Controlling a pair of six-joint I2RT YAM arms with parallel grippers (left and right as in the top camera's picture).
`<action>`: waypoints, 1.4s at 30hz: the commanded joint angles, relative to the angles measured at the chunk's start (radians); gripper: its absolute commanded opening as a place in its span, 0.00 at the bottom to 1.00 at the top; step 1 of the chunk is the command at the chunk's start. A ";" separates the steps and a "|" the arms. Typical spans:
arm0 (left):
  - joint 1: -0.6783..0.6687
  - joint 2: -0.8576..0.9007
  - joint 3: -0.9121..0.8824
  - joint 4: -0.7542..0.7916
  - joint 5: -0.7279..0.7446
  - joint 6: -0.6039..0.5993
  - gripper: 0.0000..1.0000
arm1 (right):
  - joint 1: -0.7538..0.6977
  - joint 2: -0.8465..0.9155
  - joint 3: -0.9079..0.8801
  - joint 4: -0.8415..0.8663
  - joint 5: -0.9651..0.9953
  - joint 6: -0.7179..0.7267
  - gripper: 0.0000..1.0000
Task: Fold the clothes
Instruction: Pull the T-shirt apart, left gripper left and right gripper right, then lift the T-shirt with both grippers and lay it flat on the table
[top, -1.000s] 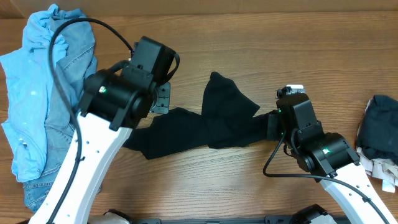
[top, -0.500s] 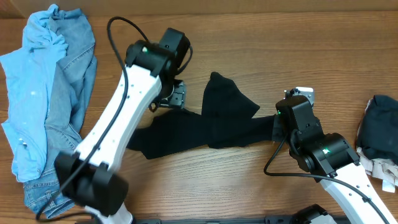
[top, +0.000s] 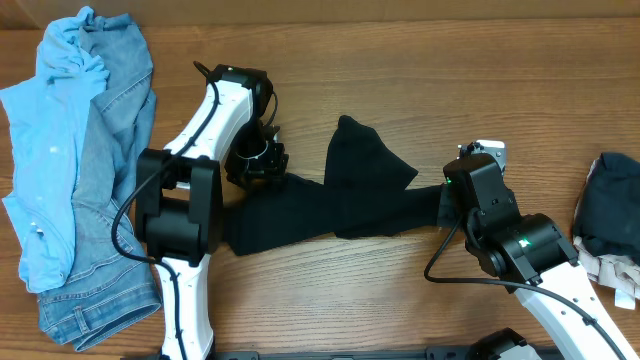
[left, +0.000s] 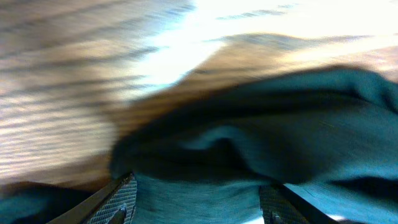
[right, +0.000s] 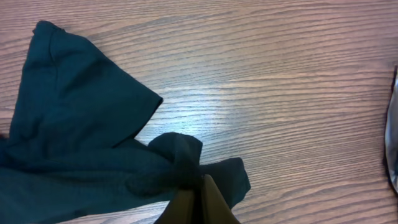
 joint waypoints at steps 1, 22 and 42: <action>0.034 0.012 0.011 0.010 -0.100 -0.026 0.67 | -0.003 -0.004 0.010 -0.002 0.018 0.007 0.04; 0.032 0.014 0.011 -0.010 0.108 0.050 0.04 | -0.003 -0.004 0.010 -0.001 0.018 0.007 0.04; 0.037 -0.765 0.053 0.039 -0.056 -0.008 0.04 | -0.003 -0.005 0.290 -0.093 0.160 0.002 0.04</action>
